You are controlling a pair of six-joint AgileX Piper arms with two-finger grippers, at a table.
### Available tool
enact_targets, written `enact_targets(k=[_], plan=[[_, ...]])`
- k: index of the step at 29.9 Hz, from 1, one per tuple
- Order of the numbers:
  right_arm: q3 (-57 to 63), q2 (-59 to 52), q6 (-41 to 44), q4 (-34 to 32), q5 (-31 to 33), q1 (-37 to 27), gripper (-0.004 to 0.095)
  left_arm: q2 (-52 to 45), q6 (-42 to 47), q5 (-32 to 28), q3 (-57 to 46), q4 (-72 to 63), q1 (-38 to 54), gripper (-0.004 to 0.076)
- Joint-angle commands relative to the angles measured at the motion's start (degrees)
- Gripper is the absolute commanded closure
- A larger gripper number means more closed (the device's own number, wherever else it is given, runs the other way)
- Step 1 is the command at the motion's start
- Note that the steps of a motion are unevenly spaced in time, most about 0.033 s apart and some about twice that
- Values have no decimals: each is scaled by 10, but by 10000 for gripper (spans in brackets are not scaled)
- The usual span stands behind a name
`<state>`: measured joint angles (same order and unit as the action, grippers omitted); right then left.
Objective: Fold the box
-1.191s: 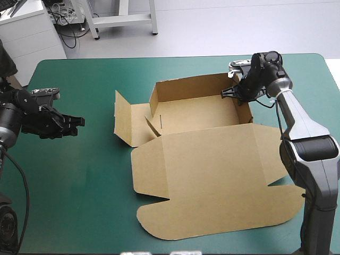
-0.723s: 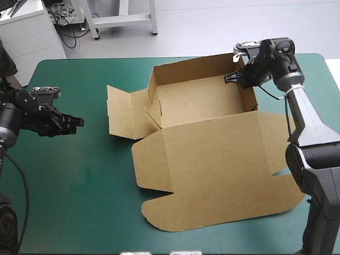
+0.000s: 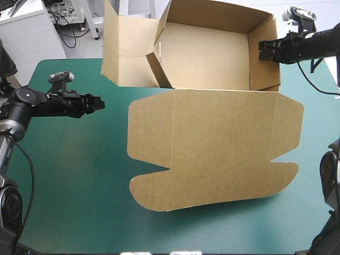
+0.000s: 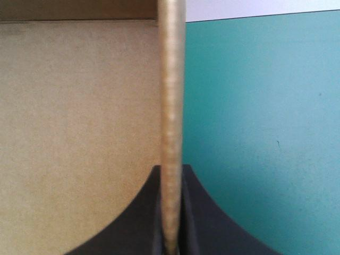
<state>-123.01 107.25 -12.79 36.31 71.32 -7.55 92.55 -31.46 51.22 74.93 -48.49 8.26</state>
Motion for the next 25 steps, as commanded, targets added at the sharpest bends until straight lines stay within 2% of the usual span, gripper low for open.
enact_targets(k=[1,7,13,18,25], plan=[[-19,-34,-3,68,0,-2,931,2,-80,16,13,-153,1,395],[-17,-34,-4,65,0,4,930,26,-176,71,13,-320,0,395],[-13,-32,-1,-3,0,45,930,30,-245,110,13,-507,-4,395],[-13,-23,0,-15,0,69,930,30,-256,126,13,-536,-22,394],[-13,-14,6,-51,-9,72,930,30,-256,181,28,-541,-42,392]])
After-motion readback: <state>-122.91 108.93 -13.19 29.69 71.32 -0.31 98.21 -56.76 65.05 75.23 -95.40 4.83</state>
